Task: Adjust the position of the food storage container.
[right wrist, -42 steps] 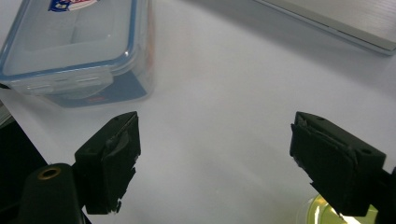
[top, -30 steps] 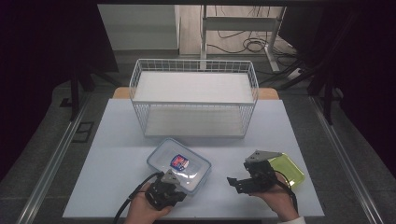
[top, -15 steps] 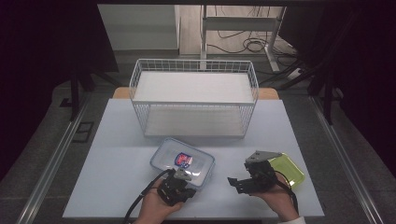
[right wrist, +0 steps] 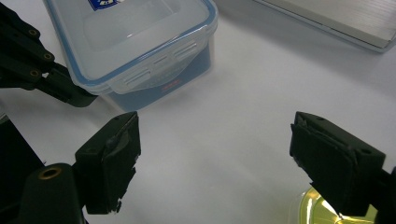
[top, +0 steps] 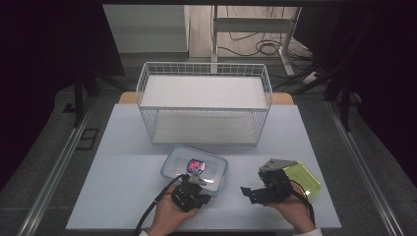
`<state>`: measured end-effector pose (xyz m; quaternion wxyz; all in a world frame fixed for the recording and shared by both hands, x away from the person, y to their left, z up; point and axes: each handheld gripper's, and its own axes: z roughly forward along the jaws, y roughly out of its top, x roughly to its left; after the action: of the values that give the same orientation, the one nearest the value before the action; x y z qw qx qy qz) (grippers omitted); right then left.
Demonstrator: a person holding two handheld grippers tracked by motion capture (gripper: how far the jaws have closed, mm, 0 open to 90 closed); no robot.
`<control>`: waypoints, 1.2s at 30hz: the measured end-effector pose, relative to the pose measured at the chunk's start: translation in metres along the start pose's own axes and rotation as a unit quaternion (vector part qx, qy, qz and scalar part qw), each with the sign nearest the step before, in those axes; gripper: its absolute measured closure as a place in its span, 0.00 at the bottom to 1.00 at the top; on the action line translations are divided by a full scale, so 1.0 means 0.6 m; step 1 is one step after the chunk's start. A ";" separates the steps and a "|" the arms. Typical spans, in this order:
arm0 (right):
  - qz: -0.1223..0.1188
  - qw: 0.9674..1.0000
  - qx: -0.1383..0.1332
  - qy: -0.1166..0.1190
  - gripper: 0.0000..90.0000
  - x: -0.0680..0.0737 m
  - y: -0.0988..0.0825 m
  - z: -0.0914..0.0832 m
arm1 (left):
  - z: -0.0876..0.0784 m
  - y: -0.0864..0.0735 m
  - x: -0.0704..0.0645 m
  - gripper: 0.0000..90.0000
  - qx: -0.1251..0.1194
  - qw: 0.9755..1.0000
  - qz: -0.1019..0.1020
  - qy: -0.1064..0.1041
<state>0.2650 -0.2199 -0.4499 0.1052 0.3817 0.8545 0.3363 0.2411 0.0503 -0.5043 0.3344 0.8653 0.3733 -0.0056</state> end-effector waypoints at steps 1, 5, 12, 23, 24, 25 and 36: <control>0.000 1.000 0.000 0.000 0.18 0.000 0.000 -0.001 | -0.003 -0.002 0.001 1.00 -0.001 1.000 0.001 0.000; 0.001 1.000 -0.005 -0.001 0.18 0.000 0.000 -0.002 | -0.028 -0.015 0.001 1.00 -0.017 1.000 -0.003 0.001; 0.000 1.000 -0.008 -0.001 0.18 0.003 0.001 -0.004 | -0.100 -0.052 0.028 1.00 -0.052 0.998 -0.020 0.009; -0.004 1.000 -0.002 0.001 0.18 0.008 0.002 0.004 | -0.178 -0.106 0.095 0.99 -0.090 0.992 -0.075 0.043; -0.004 1.000 -0.002 0.001 0.18 0.009 0.002 0.004 | -0.181 -0.110 0.099 0.98 -0.093 0.991 -0.080 0.045; -0.006 1.000 -0.002 0.001 0.18 0.009 0.003 0.004 | -0.186 -0.113 0.103 0.97 -0.096 0.991 -0.083 0.048; -0.010 1.000 -0.001 0.011 0.19 0.027 0.014 0.012 | -0.200 -0.139 0.135 0.45 -0.104 0.985 -0.111 0.087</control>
<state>0.2619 -0.2009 -0.4486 0.0994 0.3690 0.8591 0.3405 0.2167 0.2141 -0.4799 0.3862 0.7763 0.4932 0.0712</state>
